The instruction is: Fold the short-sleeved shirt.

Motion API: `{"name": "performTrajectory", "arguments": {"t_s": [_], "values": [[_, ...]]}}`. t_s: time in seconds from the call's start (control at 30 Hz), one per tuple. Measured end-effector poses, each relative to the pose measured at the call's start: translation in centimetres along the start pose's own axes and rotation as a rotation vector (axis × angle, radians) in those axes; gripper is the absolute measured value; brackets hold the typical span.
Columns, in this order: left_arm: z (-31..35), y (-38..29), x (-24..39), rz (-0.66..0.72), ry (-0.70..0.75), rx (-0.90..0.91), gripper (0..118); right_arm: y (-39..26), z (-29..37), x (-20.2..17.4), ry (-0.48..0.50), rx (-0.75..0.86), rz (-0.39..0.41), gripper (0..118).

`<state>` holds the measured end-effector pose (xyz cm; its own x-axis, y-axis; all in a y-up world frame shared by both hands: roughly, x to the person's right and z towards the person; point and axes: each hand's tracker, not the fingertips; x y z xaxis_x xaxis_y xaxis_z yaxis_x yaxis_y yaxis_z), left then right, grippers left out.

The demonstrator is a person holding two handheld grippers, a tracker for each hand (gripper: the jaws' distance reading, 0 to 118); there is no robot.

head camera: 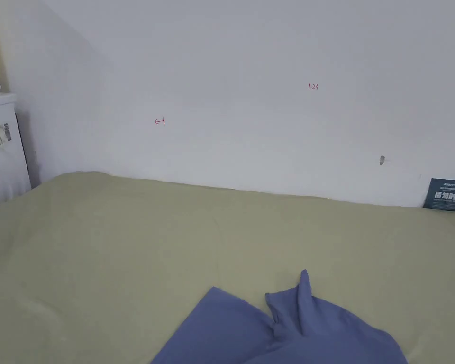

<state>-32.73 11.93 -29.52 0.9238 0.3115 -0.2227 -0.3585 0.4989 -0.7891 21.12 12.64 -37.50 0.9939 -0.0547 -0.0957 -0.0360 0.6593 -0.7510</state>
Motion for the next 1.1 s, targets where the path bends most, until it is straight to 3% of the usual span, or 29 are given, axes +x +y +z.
{"name": "performTrajectory", "arguments": {"t_s": [0.1,0.13,0.17,0.2,0.23,0.27,0.3,0.4,0.53,0.57,0.6,0.63,0.67,0.7,0.73,0.83,1.1], "values": [[-1.5,-1.4,-0.9,-0.012,0.013,-0.04,9,-1.7,-0.4,-0.2,-0.02,-0.021,0.001,5],[-1.7,-1.7,-0.8,-0.018,0.026,-0.061,15,-2.0,-0.4,-0.2,-0.02,-0.02,-0.002,6],[-1.7,-1.8,-0.7,-0.029,0.06,-0.07,32,-2.1,-0.1,-0.2,-0.019,-0.018,-0.004,13],[-1.8,-2.0,-0.8,-0.033,0.064,-0.069,66,-2.0,0.1,-0.2,-0.02,-0.021,-0.002,38],[-1.2,-2.0,-1.0,-0.023,0.058,-0.041,85,-1.9,0.7,-0.1,-0.029,-0.026,0.003,66],[-0.2,-1.7,-1.1,-0.001,0.037,0.016,93,-1.7,1.4,0.0,-0.024,-0.034,0.004,92],[0.7,-1.2,-1.2,0.008,0.019,0.063,94,-1.5,2.1,0.1,-0.006,-0.021,-0.004,106],[3.5,0.5,0.3,-0.031,-0.002,0.214,94,-0.1,5.2,-0.6,0.012,0.106,-0.016,104],[5.5,1.9,5.3,-0.172,0.069,0.344,92,1.8,7.5,-2.2,-0.083,0.203,-0.027,104],[5.4,2.2,6.3,-0.196,0.071,0.349,89,1.9,7.6,-2.5,-0.109,0.221,-0.027,97],[5.2,2.2,6.8,-0.211,0.061,0.348,75,1.9,7.6,-2.8,-0.113,0.227,-0.025,71],[4.9,2.3,7.7,-0.215,0.063,0.35,48,2.0,7.6,-3.2,-0.111,0.227,-0.019,33],[4.5,2.3,8.4,-0.221,0.07,0.361,8,2.1,7.3,-3.6,-0.133,0.231,-0.001,0],[4.0,2.3,8.8,-0.238,0.069,0.371,0,2.2,6.8,-3.8,-0.189,0.227,0.014,0],[3.5,2.1,9.1,-0.259,0.099,0.372,0,2.3,6.5,-4.2,-0.239,0.224,0.021,0],[2.8,2.0,8.9,-0.266,0.077,0.365,0,2.3,6.0,-4.5,-0.175,0.204,-0.004,0],[3.2,3.0,6.9,-0.302,0.119,0.339,0,2.3,5.8,-5.0,-0.178,0.187,-0.003,0]]}}
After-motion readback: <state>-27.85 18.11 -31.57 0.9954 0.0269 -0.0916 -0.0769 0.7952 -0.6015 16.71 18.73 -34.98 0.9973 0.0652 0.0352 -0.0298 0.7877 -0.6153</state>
